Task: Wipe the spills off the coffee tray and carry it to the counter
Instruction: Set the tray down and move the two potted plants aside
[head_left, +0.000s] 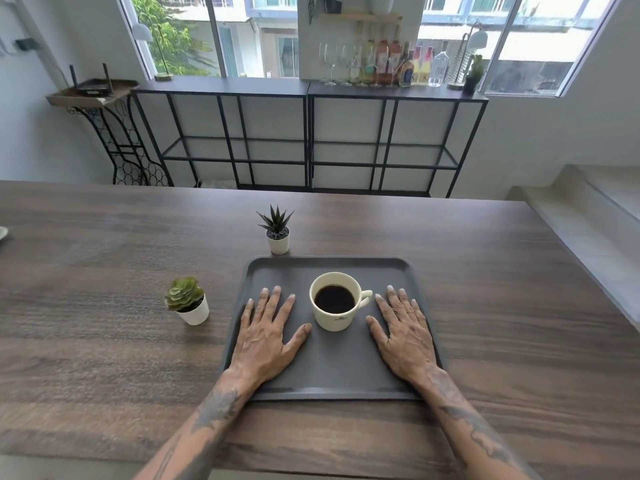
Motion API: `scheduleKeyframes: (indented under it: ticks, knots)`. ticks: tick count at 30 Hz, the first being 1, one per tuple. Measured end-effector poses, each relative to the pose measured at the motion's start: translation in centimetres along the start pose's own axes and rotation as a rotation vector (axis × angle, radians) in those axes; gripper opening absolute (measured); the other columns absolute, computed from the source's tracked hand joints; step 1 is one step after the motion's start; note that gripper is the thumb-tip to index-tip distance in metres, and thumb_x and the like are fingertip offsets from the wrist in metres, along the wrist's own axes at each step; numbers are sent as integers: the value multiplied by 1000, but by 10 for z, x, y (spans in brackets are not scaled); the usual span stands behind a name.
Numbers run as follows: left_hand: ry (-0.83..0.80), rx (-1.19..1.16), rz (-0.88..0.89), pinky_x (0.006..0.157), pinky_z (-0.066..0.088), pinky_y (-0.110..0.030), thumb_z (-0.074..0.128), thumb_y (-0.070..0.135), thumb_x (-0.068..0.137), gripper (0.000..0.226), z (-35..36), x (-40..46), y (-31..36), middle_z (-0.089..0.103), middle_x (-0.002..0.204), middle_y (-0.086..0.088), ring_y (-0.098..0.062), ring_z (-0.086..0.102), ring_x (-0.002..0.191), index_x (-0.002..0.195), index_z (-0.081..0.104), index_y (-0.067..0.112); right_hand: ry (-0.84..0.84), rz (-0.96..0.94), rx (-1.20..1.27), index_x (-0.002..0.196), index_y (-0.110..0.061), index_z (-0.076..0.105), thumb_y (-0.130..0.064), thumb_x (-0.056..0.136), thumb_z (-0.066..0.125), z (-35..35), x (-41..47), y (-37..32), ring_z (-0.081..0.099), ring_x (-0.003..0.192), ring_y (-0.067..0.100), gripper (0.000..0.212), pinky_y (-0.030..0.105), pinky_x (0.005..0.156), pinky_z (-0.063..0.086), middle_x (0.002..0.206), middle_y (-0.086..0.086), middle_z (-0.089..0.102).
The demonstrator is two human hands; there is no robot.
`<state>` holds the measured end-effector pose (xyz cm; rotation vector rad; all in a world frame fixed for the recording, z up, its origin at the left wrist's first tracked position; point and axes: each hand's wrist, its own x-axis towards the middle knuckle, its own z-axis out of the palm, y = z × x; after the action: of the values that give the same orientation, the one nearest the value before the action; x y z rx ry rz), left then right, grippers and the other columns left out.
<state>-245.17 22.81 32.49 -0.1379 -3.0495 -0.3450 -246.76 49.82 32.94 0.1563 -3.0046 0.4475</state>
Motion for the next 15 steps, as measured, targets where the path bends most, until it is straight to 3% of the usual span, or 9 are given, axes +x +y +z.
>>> scheduleKeyframes:
  ticks: [15]
  knots:
    - [10, -54, 14, 123, -2, -43, -2, 84, 78, 96, -4, 1, -3, 7, 167, 0, -17, -5, 154, 156, 21, 32, 26, -14, 41, 149, -26, 28, -73, 79, -4, 0, -2, -1, 3, 149, 14, 91, 30, 118, -5, 161, -3, 13]
